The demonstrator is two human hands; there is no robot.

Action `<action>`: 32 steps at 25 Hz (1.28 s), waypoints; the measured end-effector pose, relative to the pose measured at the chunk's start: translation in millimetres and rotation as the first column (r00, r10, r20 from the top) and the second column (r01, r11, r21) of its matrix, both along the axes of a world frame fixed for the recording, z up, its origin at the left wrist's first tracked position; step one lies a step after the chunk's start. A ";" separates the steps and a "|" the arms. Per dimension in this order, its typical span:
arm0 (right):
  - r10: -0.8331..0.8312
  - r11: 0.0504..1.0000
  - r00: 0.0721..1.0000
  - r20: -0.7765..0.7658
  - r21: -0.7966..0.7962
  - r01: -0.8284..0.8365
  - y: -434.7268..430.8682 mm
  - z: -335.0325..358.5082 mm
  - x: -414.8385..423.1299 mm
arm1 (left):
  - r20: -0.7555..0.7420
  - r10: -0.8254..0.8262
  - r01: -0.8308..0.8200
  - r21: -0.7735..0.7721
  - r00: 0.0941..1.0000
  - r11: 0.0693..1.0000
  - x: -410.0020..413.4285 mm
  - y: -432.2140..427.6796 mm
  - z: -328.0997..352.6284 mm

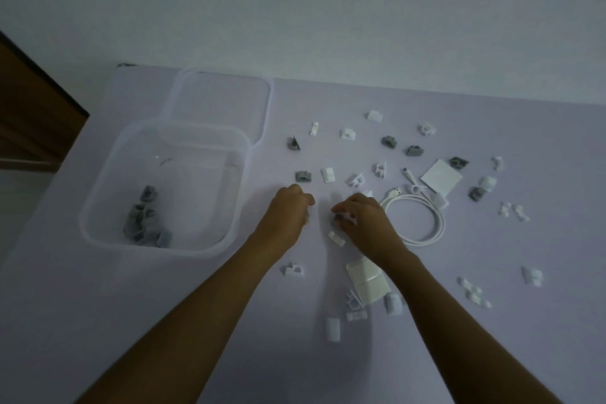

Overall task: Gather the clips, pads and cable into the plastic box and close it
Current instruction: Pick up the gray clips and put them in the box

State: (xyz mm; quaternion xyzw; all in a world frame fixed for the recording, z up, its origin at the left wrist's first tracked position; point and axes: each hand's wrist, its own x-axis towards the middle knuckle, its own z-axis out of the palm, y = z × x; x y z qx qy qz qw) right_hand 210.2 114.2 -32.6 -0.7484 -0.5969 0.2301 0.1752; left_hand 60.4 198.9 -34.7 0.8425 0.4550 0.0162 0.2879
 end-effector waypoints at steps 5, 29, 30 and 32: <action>-0.081 0.996 0.987 -0.139 0.024 0.085 3.6 3.1 9.1 | -0.026 -0.023 0.025 0.054 0.999 0.998 6.7 10.4 -12.2; -0.326 0.917 0.898 0.296 -0.130 0.376 67.4 0.5 153.8 | 0.139 0.140 -0.172 0.250 0.980 0.953 26.7 49.1 -33.4; -0.310 0.926 0.899 0.310 -0.115 0.359 68.9 -2.1 155.0 | 0.145 0.136 -0.169 0.254 0.980 0.952 28.2 49.8 -34.4; -0.316 0.936 0.902 0.295 -0.056 0.346 71.8 -5.7 157.1 | 0.180 0.145 -0.187 0.240 0.973 0.953 32.1 49.1 -34.0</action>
